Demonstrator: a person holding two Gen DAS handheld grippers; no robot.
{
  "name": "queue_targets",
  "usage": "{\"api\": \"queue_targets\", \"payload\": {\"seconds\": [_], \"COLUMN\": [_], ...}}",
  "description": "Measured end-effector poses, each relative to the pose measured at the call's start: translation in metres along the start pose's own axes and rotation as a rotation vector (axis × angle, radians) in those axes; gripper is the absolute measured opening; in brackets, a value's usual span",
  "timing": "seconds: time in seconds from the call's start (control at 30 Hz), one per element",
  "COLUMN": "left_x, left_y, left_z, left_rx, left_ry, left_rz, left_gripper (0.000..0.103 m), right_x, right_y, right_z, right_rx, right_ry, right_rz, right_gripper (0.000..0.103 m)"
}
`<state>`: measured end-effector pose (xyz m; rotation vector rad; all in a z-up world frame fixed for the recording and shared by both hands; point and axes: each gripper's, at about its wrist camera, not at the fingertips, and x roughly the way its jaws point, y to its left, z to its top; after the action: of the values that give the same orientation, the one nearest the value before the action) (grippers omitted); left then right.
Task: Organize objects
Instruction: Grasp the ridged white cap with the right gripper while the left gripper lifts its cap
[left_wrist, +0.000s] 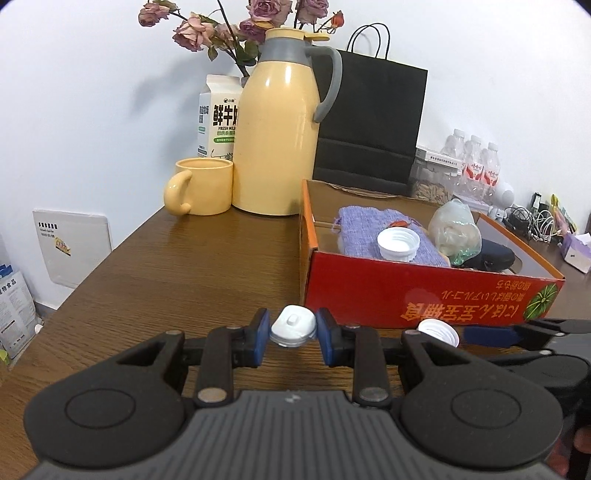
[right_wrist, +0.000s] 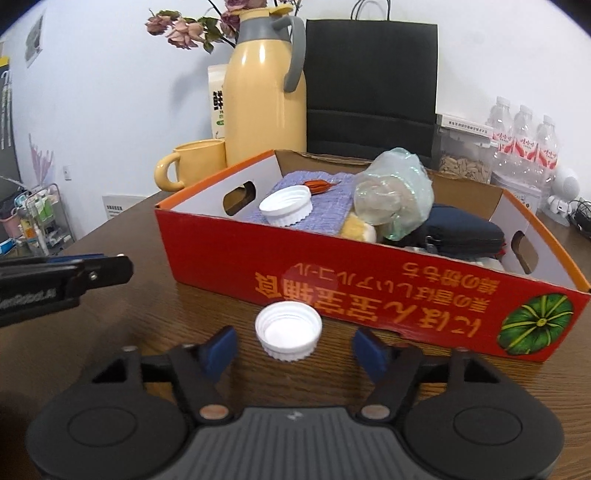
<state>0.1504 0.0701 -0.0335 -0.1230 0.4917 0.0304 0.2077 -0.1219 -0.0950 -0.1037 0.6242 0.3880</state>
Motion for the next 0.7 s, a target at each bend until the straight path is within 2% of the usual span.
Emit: {"api": "queue_targets", "payload": {"seconds": [0.03,0.1,0.4,0.7], "left_x": [0.000,-0.001,-0.001,-0.004], "left_y": [0.000,0.001,0.001,-0.007], "left_z": [0.000,0.000,0.000,0.008], "left_rx": [0.000,0.000,-0.002,-0.004], "left_ry": [0.000,-0.002,-0.002,-0.034], "left_rz": [0.000,-0.001,0.007,0.034], "left_gripper": [0.029,0.029,0.029,0.029], "right_x": [0.002,0.006,-0.006,-0.037], "right_y": [0.002,0.004,0.005,-0.005], "right_z": [0.001,0.001,0.000,0.002], "right_rx": [0.011,0.020,0.026,0.017], "right_ry": [0.005,0.015,-0.033,-0.149], "right_rz": [-0.006,-0.003,0.021,0.054], "right_gripper": [0.050,0.039,0.039,0.039]}}
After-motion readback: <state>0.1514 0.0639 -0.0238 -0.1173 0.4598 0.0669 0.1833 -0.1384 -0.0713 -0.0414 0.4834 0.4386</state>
